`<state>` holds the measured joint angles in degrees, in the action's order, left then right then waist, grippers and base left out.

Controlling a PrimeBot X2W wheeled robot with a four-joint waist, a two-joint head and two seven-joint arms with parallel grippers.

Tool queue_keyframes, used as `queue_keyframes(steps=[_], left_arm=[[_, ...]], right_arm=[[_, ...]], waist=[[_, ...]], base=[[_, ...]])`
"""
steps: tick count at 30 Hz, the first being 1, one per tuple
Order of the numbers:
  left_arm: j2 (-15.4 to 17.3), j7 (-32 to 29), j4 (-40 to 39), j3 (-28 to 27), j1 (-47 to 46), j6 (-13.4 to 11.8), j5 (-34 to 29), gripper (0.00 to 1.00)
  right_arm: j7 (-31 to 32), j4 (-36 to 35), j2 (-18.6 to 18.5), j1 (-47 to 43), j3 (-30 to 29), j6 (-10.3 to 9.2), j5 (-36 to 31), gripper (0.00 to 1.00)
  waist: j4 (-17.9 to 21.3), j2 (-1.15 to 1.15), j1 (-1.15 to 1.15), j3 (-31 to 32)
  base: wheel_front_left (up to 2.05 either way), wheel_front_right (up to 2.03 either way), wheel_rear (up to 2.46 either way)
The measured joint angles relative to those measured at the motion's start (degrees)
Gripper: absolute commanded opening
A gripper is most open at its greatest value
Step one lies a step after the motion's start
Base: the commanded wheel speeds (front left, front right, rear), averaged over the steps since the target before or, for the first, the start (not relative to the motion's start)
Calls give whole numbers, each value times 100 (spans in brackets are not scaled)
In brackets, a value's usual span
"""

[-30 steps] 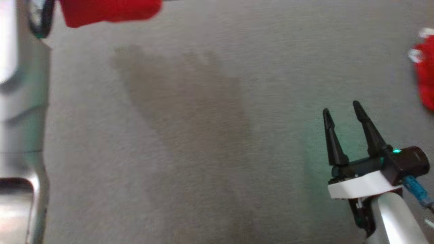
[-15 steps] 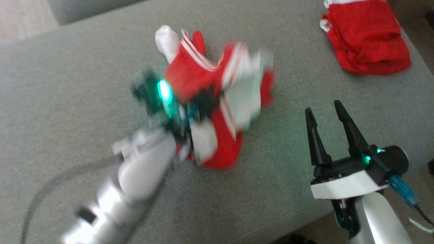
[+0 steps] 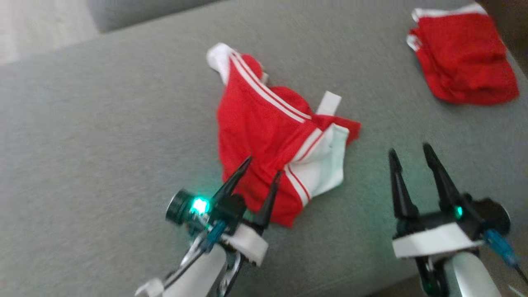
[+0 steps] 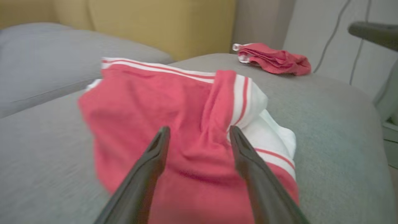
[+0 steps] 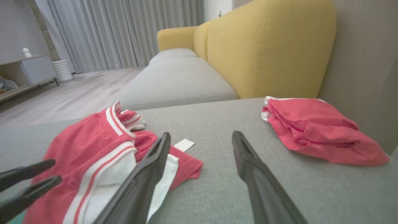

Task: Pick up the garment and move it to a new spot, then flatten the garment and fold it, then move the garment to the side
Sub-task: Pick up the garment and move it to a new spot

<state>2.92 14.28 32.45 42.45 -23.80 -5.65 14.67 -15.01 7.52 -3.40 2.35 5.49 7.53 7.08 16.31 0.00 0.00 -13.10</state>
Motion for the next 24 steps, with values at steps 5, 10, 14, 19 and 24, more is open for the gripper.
queue_keyframes(steps=[5,10,14,19,24], left_arm=[[13,2,-881,-542,708,-435,54,100],[118,19,-1963,-1303,1824,-683,-68,100],[149,19,-2562,-1897,2635,-798,-235,100],[125,20,-3047,-2335,3270,-700,-369,100],[92,26,-3167,-2523,3601,-505,-538,100]], right_arm=[[16,83,-30,-382,-209,0,-2,100],[19,154,-30,-822,-503,0,-2,100],[23,179,-23,-1018,-524,0,-59,100],[23,157,-18,-1195,-525,0,-171,100],[23,121,-7,-1373,-441,0,-214,100]], waist=[[-366,0,0,422],[-851,0,-2,901],[-1182,0,-1,1202],[-1450,0,-1,1501],[-1577,0,0,1623]], base=[[0,0,0],[0,0,0],[0,0,0],[0,0,0],[0,0,0]])
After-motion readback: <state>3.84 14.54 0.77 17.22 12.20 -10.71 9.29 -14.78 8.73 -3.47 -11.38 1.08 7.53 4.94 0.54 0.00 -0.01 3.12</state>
